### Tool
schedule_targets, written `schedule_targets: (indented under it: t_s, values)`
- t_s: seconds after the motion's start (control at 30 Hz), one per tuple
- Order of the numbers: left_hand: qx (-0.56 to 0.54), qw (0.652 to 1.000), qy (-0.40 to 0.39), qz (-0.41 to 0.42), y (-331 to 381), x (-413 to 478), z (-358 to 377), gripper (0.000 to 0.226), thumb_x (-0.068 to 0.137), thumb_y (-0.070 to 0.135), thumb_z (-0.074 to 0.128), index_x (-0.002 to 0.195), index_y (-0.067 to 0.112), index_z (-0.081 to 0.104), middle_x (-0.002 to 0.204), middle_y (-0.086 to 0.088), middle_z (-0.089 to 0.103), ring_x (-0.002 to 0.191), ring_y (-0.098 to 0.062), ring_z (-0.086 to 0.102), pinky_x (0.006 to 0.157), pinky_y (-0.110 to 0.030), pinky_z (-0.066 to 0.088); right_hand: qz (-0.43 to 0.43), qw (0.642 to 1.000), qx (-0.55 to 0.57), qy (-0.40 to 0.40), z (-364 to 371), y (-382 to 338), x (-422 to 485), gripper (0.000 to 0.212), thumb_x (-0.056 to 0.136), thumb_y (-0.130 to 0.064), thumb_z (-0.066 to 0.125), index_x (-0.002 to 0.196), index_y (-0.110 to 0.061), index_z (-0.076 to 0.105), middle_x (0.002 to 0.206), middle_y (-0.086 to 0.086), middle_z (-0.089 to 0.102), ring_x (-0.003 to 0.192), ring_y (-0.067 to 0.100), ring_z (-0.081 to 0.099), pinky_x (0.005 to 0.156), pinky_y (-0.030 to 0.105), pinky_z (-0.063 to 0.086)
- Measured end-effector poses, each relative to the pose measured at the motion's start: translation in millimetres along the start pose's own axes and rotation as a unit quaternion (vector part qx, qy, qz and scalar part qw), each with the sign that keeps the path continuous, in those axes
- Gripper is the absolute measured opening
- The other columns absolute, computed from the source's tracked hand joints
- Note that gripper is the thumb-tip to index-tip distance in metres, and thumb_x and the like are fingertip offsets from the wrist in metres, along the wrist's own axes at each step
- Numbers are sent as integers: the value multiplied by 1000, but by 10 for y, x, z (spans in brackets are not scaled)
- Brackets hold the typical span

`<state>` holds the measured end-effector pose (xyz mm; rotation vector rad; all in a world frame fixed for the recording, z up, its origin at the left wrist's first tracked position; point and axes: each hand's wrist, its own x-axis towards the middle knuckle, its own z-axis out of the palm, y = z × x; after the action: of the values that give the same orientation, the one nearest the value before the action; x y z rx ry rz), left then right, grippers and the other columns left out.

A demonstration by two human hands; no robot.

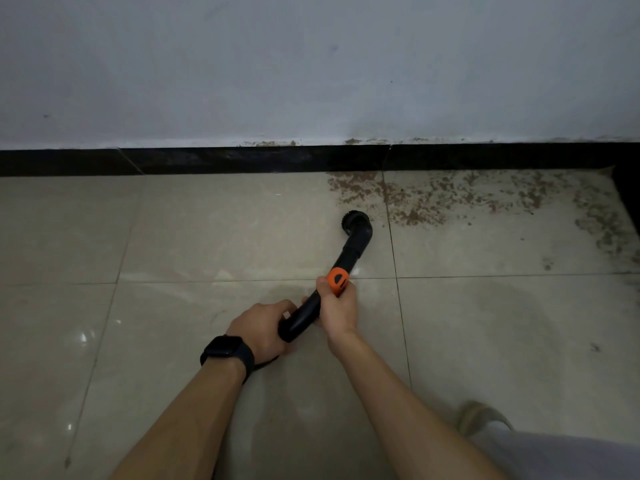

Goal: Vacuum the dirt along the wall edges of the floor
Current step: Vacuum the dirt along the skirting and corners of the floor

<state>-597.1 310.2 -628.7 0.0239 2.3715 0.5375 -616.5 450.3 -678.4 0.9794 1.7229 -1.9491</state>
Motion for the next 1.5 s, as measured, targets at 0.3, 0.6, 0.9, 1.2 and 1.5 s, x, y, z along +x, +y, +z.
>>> schedule_targets:
  t_s: [0.3, 0.6, 0.9, 1.2, 1.5]
  values:
    - [3, 999, 37, -12, 107, 117, -6, 57, 74, 29, 70, 126, 35, 48, 110, 2, 67, 93, -21, 64, 77, -36, 55, 0, 999, -15, -36, -10, -249, 225, 27, 89, -38, 72, 105, -22, 57, 99, 8, 71, 90, 30, 75, 90, 56, 60]
    - [-5, 998, 58, -8, 113, 208, -16, 59, 78, 32, 68, 133, 35, 45, 115, 1, 65, 98, -21, 63, 79, -35, 54, 1, 999, 4, -50, 19, -335, 377, 26, 100, -23, 65, 120, -9, 54, 91, 6, 68, 72, 21, 74, 87, 53, 62]
    - [-12, 996, 82, -10, 115, 297, -20, 51, 80, 29, 60, 129, 38, 46, 110, 0, 63, 98, -25, 62, 80, -37, 53, -10, 999, 0, -46, 76, -437, 475, 23, 99, -22, 65, 116, -11, 54, 94, 10, 68, 70, 21, 74, 81, 49, 64]
    - [5, 995, 102, -16, 171, 367, -38, 53, 84, 29, 56, 134, 36, 41, 114, 0, 58, 99, -27, 62, 79, -38, 52, -19, 998, -9, -52, 130, -551, 593, 22, 99, -21, 65, 116, -11, 55, 96, 9, 68, 69, 20, 76, 81, 53, 63]
    - [50, 992, 114, -26, 254, 458, -86, 73, 98, 28, 45, 155, 27, -1, 132, -7, 52, 105, -29, 59, 78, -38, 49, -34, 998, -23, -50, 179, -717, 743, 28, 100, -25, 64, 123, -11, 55, 101, 8, 69, 81, 23, 76, 80, 46, 64]
